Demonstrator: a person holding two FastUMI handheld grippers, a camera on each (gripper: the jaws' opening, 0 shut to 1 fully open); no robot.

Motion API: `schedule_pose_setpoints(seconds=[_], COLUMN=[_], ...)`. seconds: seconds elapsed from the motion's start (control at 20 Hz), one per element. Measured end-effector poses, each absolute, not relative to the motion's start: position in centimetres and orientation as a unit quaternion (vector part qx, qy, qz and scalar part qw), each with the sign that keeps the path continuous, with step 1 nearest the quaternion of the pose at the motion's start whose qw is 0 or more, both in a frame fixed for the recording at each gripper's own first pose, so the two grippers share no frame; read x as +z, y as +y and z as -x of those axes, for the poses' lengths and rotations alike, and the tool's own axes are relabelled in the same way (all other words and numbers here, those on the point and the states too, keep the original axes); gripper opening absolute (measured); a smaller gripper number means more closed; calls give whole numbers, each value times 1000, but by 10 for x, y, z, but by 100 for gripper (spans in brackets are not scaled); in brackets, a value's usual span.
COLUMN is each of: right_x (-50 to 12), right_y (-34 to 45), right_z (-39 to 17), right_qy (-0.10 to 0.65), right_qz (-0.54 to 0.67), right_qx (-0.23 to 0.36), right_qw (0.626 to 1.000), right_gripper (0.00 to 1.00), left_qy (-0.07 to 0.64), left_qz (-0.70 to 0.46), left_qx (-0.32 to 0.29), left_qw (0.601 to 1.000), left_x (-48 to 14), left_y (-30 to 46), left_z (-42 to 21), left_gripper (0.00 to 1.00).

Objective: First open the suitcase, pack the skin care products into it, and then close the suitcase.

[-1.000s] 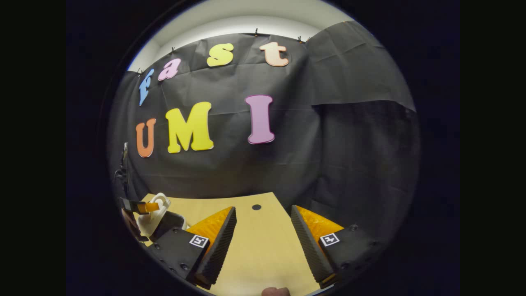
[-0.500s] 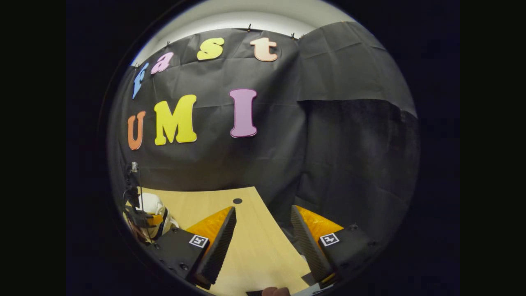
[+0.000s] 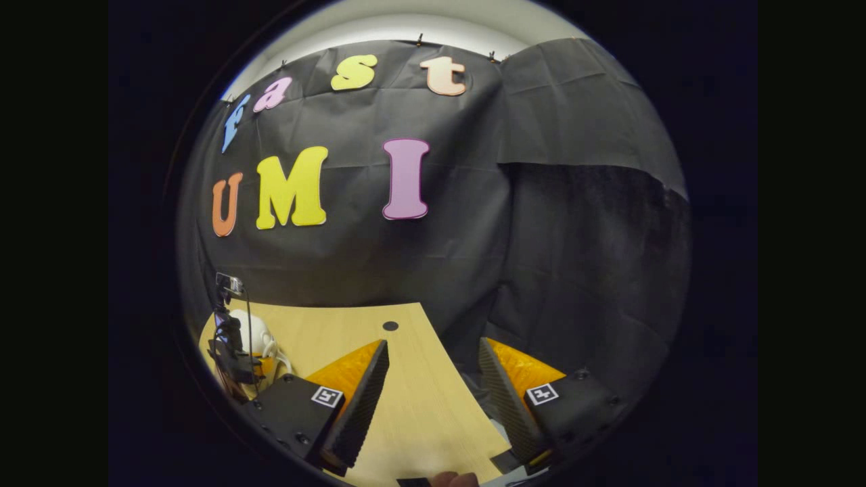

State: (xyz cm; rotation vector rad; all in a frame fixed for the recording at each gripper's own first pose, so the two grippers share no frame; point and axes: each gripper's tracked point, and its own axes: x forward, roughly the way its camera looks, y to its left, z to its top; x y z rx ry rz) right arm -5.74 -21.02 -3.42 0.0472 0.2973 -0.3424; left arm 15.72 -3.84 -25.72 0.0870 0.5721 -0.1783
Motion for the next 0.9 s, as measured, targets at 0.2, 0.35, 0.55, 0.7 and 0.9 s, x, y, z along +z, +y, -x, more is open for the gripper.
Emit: schedule_pose_setpoints(seconds=[0.2, 0.35, 0.55, 0.7, 0.9], right_x=[-41, -44, -51, -51, -53], right_y=[-204, -199, -191, -190, -184], right_z=[53, 51, 47, 45, 43], right_qy=[154, 158, 170, 170, 174], right_qz=[-24, -24, -25, -25, -20], right_qx=[-157, -149, -133, -127, -117], right_qw=[975, 976, 976, 977, 978], right_gripper=[80, 80, 80, 80, 78], left_qy=[292, 294, 304, 312, 319], left_qz=[-44, -43, -16, 16, 21], left_qx=[-79, -76, -70, -73, -70], left_qw=[952, 952, 950, 947, 945], left_x=[-264, -265, -273, -275, -275], left_y=[-41, -41, -47, -55, -64], left_z=[-157, -159, -158, -159, -156], left_gripper=[11, 12, 19, 27, 43])
